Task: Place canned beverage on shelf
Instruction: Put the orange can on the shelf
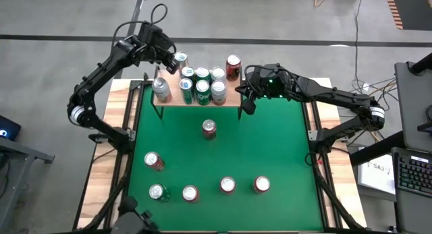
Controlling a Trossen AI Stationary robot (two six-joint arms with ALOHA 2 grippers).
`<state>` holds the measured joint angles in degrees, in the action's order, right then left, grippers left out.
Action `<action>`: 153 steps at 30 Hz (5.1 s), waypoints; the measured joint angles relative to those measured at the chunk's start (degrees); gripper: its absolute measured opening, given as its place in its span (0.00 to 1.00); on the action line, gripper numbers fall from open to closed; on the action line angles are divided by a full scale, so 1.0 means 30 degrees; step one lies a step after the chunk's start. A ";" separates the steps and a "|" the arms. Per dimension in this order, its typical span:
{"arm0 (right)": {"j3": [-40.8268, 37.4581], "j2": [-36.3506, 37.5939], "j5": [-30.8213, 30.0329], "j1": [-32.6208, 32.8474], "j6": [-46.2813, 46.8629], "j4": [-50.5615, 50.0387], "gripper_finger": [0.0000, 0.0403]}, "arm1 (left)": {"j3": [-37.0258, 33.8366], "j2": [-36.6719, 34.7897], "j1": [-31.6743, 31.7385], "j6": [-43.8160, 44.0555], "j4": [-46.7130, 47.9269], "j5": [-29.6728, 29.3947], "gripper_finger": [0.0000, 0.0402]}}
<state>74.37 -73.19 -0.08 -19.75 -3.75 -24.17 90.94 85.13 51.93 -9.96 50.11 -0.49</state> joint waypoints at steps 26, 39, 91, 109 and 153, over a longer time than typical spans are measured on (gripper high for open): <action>0.0000 0.0000 -0.0004 0.0000 0.0051 0.0004 0.02 | -0.0007 0.0856 -0.0424 -0.0102 -0.0488 0.0380 0.00; 0.0000 0.0000 -0.0006 0.0000 0.0044 0.0011 0.02 | -0.0007 0.0887 -0.0596 -0.0008 -0.1040 0.0900 0.00; 0.0000 -0.0386 0.0007 0.0077 0.0321 -0.0178 0.02 | -0.1705 -0.4164 -0.5714 -0.1461 0.2819 0.1923 0.00; 0.0987 -0.0127 0.0018 0.2501 0.0599 0.0167 0.02 | -1.0424 -1.2251 -0.9575 0.1098 -0.5063 0.1861 0.00; 0.2350 -0.4355 0.2026 1.0658 1.3564 -0.5703 0.02 | -1.4389 -1.4181 -2.4167 0.8060 -0.9248 -0.0583 0.00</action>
<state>81.42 -86.25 6.00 12.23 36.94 -41.28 47.77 42.59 -20.57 14.23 22.36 -2.24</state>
